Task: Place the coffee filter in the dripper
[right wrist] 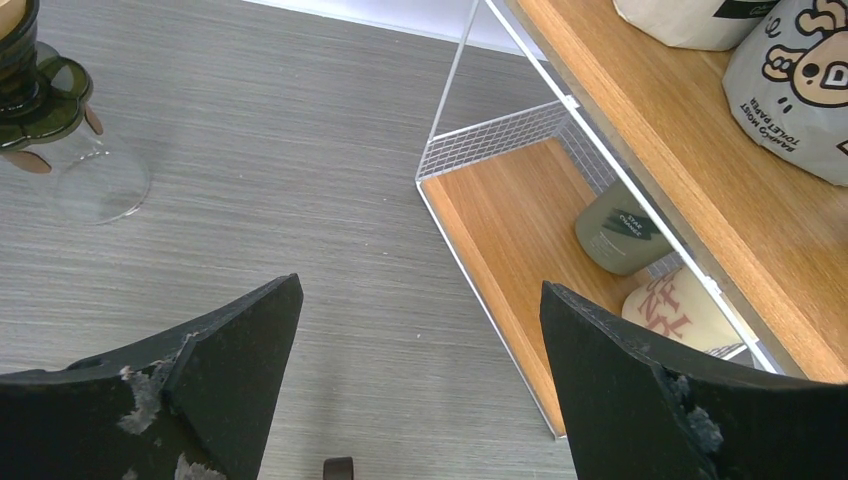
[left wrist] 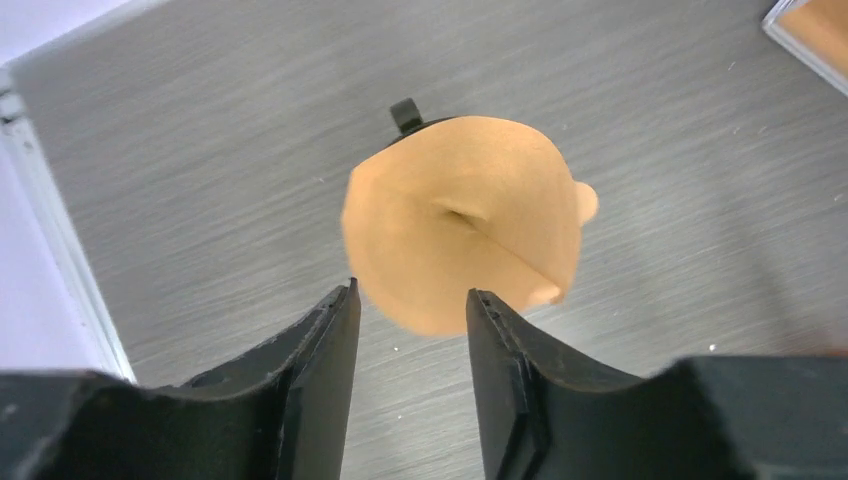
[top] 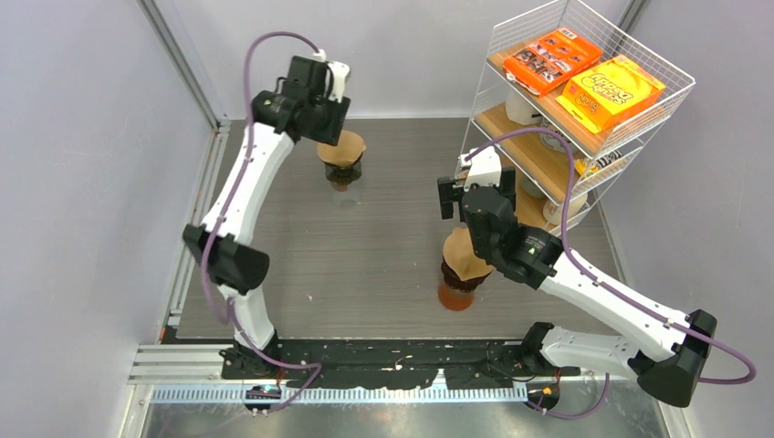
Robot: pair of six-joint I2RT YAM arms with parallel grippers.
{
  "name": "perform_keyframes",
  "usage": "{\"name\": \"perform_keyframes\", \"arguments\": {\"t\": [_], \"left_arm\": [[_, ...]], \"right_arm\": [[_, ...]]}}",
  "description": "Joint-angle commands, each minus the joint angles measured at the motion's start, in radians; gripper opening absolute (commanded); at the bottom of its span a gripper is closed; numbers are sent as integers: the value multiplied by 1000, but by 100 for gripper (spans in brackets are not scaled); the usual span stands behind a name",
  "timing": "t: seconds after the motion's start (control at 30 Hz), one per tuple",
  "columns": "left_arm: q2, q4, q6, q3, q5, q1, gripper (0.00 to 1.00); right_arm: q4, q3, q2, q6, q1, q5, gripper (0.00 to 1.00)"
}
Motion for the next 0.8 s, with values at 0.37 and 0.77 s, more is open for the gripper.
{"name": "perform_keyframes", "arguments": {"t": [0.37, 0.77], "left_arm": [[-965, 573, -330, -910, -490, 1, 100], [-1387, 698, -593, -1370, -657, 3, 100]], "right_arm": [[69, -80, -102, 83, -91, 81, 95], [93, -166, -193, 180, -227, -96, 95]]}}
